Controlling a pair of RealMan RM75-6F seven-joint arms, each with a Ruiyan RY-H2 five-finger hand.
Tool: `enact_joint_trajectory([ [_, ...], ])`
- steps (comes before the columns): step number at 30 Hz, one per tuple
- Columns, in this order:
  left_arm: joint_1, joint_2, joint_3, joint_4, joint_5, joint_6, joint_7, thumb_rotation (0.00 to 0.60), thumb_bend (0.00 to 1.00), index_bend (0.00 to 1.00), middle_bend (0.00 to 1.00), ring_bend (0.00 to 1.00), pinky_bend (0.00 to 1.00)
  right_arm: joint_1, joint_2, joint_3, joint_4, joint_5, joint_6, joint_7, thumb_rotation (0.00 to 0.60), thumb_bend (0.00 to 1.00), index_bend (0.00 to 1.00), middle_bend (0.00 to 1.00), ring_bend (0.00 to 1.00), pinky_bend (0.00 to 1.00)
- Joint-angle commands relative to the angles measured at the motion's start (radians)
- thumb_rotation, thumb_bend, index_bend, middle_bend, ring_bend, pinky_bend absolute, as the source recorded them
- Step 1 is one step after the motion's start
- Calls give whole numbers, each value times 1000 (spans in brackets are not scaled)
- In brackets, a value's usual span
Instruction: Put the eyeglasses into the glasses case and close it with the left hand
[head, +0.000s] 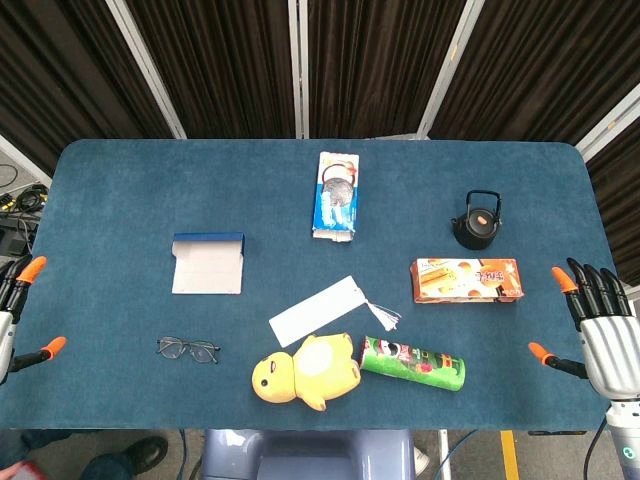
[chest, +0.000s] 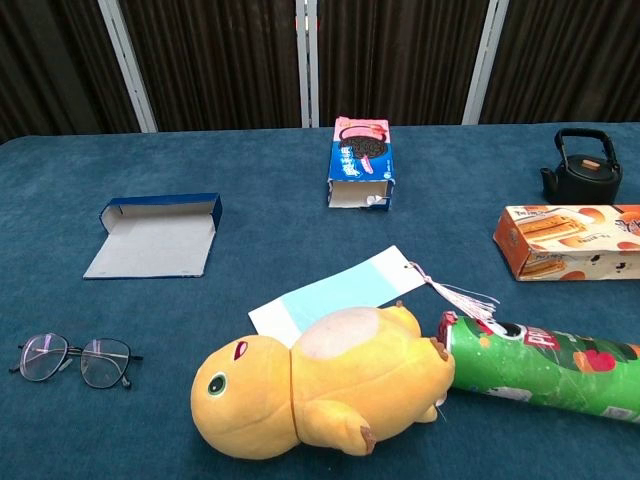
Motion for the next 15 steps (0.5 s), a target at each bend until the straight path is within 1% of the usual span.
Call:
enact_joint_trajectory([
  [1,-3,-2,0,3,-5,-8,4,600,0,0,0,0,0,0,-2,1,2,3,0,-1,600,0,0,0,0,0],
  [8,-19,-22,2,13,-14,-41,22,600,0,0,0,0,0,-3,3,2,-4,7,1,7,600,0,0,0,0,0],
  [13,-88,-70,12,11,-34,-180,33,600,0,0,0,0,0,-1,7,2,-7,8,-3,12,600,0,0,0,0,0],
  [15,-124,-111,18,16,-36,-243,53,600,0,1,0,0,0,1,7,5,-9,8,-3,14,600,0,0,0,0,0],
])
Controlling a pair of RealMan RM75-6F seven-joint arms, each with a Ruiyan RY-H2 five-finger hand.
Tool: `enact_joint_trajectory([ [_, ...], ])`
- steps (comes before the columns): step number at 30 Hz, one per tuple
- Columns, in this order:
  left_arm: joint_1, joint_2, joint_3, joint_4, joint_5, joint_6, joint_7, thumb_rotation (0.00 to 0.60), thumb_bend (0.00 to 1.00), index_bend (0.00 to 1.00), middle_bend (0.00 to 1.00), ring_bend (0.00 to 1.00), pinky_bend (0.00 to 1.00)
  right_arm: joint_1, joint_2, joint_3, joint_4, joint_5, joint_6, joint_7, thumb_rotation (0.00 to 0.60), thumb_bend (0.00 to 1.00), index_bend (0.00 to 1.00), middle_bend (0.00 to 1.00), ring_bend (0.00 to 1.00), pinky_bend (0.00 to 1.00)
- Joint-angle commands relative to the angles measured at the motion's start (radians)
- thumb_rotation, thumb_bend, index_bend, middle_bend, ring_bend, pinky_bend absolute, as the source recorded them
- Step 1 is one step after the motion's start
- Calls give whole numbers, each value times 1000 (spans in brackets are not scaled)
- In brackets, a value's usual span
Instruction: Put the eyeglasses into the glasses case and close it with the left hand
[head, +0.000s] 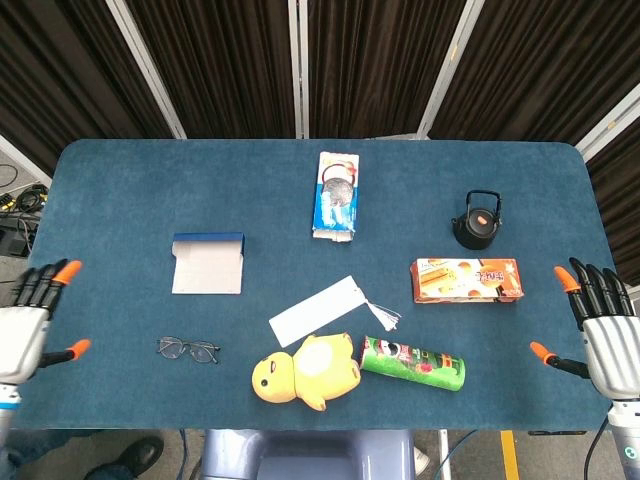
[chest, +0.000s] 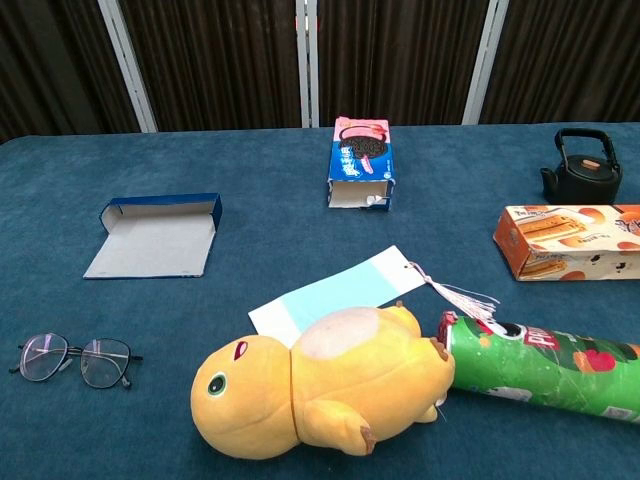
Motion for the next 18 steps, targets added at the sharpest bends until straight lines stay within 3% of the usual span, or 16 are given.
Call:
enact_joint_trajectory([
  [1,-75,-80,10,6,-18,-124,39,600,0,24,0,0,0,2,0,1,-2,-1,-2,1,600,0,0,0,0,0],
  [3,-102,-124,11,8,-39,-170,81,600,20,119,0,0,0,6,-2,-2,3,-1,-12,-1,600,0,0,0,0,0],
  [5,-126,-173,5,11,-74,-209,128,600,115,258,0,0,0,11,-5,-4,8,6,-27,2,600,0,0,0,0,0],
  [8,-148,-227,-1,17,-128,-243,190,600,222,375,0,0,0,14,-6,-4,15,12,-36,5,600,0,0,0,0,0],
  [14,-178,-322,-8,53,-238,-276,302,600,329,429,0,0,0,13,-2,-1,16,19,-35,17,600,0,0,0,0,0],
  [18,-186,-360,-8,89,-282,-282,320,600,336,428,0,0,0,12,-2,-2,19,20,-36,22,600,0,0,0,0,0],
])
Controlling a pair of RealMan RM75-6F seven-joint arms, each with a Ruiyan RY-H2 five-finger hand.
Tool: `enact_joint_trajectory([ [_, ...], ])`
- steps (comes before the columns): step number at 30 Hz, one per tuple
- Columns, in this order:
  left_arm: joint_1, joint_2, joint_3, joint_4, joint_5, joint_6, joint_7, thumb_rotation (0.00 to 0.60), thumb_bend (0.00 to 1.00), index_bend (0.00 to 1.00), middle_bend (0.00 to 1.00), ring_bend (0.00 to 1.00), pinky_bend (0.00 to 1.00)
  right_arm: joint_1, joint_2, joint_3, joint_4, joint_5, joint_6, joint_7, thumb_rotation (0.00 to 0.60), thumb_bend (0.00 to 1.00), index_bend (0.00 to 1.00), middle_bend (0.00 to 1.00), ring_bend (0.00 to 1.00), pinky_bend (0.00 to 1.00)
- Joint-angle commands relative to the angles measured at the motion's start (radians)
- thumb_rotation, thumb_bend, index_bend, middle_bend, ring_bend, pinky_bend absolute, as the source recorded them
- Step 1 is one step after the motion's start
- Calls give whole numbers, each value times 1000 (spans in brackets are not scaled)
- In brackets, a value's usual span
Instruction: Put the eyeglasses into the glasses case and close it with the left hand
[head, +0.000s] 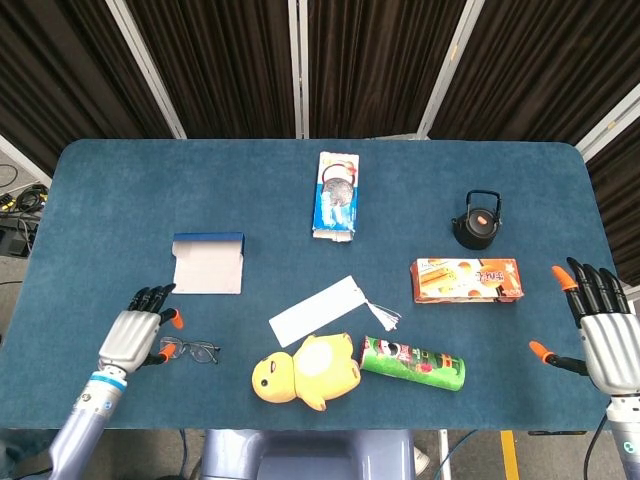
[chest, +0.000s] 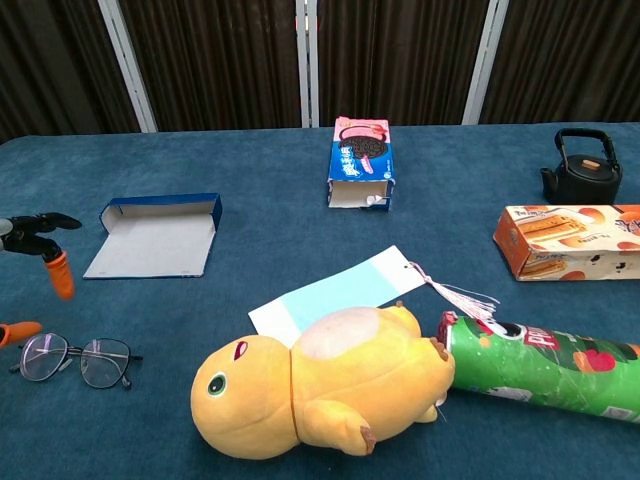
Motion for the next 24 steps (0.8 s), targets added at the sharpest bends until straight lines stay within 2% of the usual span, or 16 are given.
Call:
enact_joint_trajectory([
  [1,-12,-29,0,31,-33,-12,11,600,334,428,0,0,0,0,-1,-1,1,-2,0,4,600,0,0,0,0,0],
  [19,-40,-100,28,132,-47,-45,-38,600,352,480,0,0,0,0,5,-2,-1,1,-2,12,600,0,0,0,0,0],
  [24,-46,-114,28,146,-56,-51,-44,600,394,480,0,0,0,0,7,-1,0,2,-2,21,600,0,0,0,0,0],
])
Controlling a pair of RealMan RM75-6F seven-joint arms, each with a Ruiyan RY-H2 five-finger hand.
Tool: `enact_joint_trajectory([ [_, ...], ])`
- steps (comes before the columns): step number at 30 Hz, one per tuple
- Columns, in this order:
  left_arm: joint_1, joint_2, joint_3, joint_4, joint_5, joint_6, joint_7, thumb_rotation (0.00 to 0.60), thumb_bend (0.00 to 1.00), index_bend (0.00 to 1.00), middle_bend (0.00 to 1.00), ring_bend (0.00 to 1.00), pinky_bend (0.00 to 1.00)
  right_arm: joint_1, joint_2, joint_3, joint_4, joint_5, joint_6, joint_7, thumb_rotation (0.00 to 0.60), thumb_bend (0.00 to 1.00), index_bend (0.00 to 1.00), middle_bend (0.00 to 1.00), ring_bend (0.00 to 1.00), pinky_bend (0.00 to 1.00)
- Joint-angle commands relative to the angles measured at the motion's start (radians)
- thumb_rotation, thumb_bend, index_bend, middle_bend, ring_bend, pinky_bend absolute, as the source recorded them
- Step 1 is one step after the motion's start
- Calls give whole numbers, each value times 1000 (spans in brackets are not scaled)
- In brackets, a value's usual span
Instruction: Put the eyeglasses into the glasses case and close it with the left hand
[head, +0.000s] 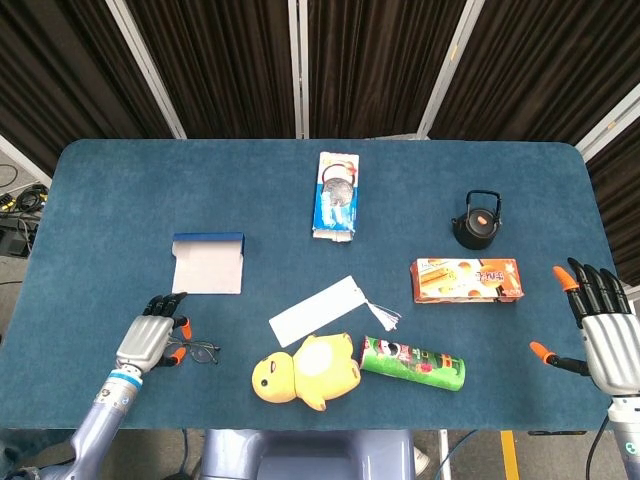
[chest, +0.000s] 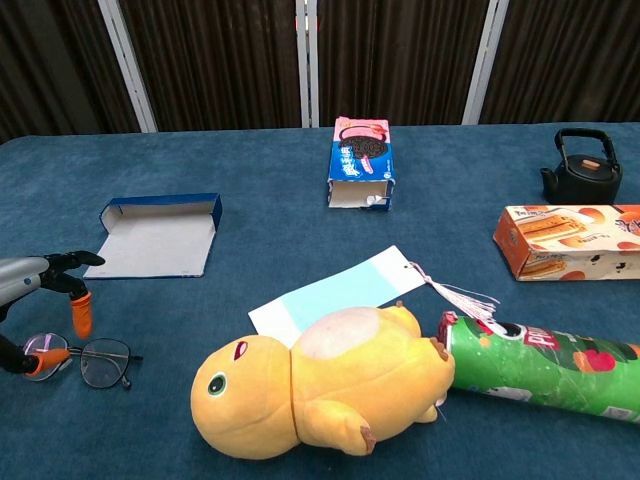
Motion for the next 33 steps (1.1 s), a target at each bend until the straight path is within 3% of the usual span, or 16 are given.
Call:
enact_joint_trajectory([
  [1,-2,-5,0,5,-2,0,-2,600,394,480,0,0,0,0,1,0,1,0,0,2,600,0,0,0,0,0],
  [27,-16,-20,8,2,-46,11,33,600,448,586,0,0,0,-1,7,0,-1,-2,3,15,600,0,0,0,0,0],
  [33,-23,-8,-10,-11,-52,14,15,600,449,592,0,0,0,-1,7,0,-1,-4,5,14,600,0,0,0,0,0],
])
